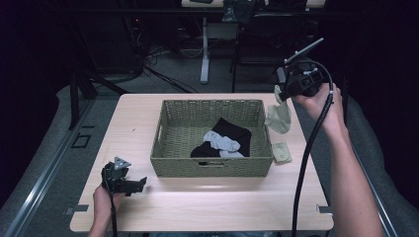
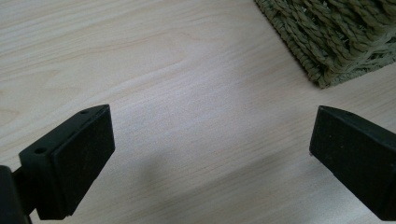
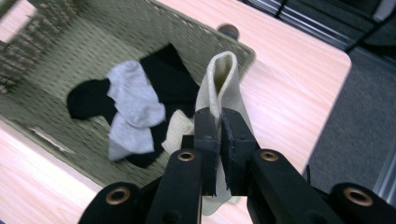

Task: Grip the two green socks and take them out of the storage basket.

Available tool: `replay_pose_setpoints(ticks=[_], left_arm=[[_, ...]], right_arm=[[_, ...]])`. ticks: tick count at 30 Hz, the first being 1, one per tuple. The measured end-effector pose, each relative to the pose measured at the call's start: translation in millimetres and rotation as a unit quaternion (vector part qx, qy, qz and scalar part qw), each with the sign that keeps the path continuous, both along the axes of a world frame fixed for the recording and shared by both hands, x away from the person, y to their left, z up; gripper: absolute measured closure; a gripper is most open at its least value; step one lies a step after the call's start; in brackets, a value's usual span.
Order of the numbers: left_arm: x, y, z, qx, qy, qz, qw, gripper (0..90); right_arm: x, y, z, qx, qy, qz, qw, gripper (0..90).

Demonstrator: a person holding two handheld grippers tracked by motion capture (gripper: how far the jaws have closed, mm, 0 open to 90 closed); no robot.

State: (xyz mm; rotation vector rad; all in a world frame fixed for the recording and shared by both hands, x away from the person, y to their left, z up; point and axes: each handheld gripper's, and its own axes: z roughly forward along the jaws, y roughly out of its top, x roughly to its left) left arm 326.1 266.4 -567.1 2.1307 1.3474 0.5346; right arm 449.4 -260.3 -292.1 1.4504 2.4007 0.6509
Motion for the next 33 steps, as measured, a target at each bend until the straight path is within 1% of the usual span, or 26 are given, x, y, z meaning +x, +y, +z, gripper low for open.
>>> replay_pose_setpoints(ticks=[1,2,3,5,7,8,10,11,12,14,16,17,19,20,22,23,25,33], left_arm=[[-0.1,-0.6,-0.6,-0.001,-0.004,0.003,1.0,0.1],[-0.2,-0.4,0.0,0.0,-0.001,0.0,1.0,0.2],[-0.1,-0.4,0.2,0.002,-0.001,0.0,1.0,0.1],[-0.1,-0.5,-0.1,0.0,-0.001,0.001,1.0,0.1],[0.0,-0.6,-0.5,0.001,-0.003,0.003,1.0,0.1],[0.0,-0.5,-0.2,0.0,-0.001,0.003,1.0,0.1],[-0.1,-0.4,0.1,0.001,0.0,0.002,1.0,0.1],[0.0,-0.7,-0.6,0.001,-0.003,0.004,1.0,0.1],[0.0,-0.6,-0.5,0.001,-0.003,0.004,1.0,0.2],[0.0,-0.4,-0.5,0.001,-0.004,0.004,1.0,0.2],[0.1,-0.6,-0.8,0.001,-0.003,0.005,1.0,0.2],[0.1,-0.5,-0.3,0.001,0.001,0.002,1.0,0.2],[-0.1,-1.0,-0.6,0.001,-0.002,0.004,1.0,0.1],[-0.1,-0.8,-0.3,0.002,0.0,0.003,1.0,0.2],[0.1,-0.4,-0.2,0.002,0.001,0.002,1.0,0.2],[0.1,-0.5,-0.4,0.002,0.0,0.003,1.0,0.2],[0.2,-0.3,-0.4,0.003,0.0,0.002,1.0,0.2],[0.0,-0.2,-0.4,0.002,0.0,0.002,1.0,0.2]], right_arm=[[-1.4,-5.6,-3.5,0.002,0.0,-0.007,1.0,85.8],[-2.0,-8.8,-6.2,0.005,0.001,-0.01,0.9999,85.8],[-2.3,-13.7,-10.0,-0.001,0.005,-0.012,0.9999,85.8],[-3.4,-22.2,-19.5,0.005,0.01,-0.022,0.9997,85.8],[-4.4,-30.9,-29.1,0.003,0.017,-0.029,0.9994,85.8],[-4.8,-34.7,-34.6,0.007,0.017,-0.032,0.9993,85.8],[-5.0,-42.4,-44.9,0.005,0.025,-0.039,0.9989,85.7],[-5.6,-45.5,-50.6,0.008,0.027,-0.044,0.9986,85.7],[-6.3,-49.1,-56.0,0.007,0.028,-0.044,0.9986,85.6],[-8.8,-54.7,-68.1,0.013,0.028,-0.048,0.9984,85.6],[-10.2,-60.3,-83.1,0.016,0.037,-0.052,0.9979,85.6],[-10.5,-62.0,-88.2,0.016,0.039,-0.056,0.9975,85.6],[-10.5,-68.0,-102.1,0.019,0.047,-0.063,0.9967,85.5],[-10.4,-70.2,-108.3,0.024,0.049,-0.067,0.9963,85.5],[-9.3,-74.0,-118.4,0.021,0.056,-0.07,0.9958,85.5],[-8.8,-75.3,-124.5,0.023,0.055,-0.074,0.9955,85.5],[-7.4,-77.7,-136.9,0.03,0.063,-0.076,0.9947,85.4],[-2.0,-76.4,-172.2,0.031,0.079,-0.081,0.993,85.3]])
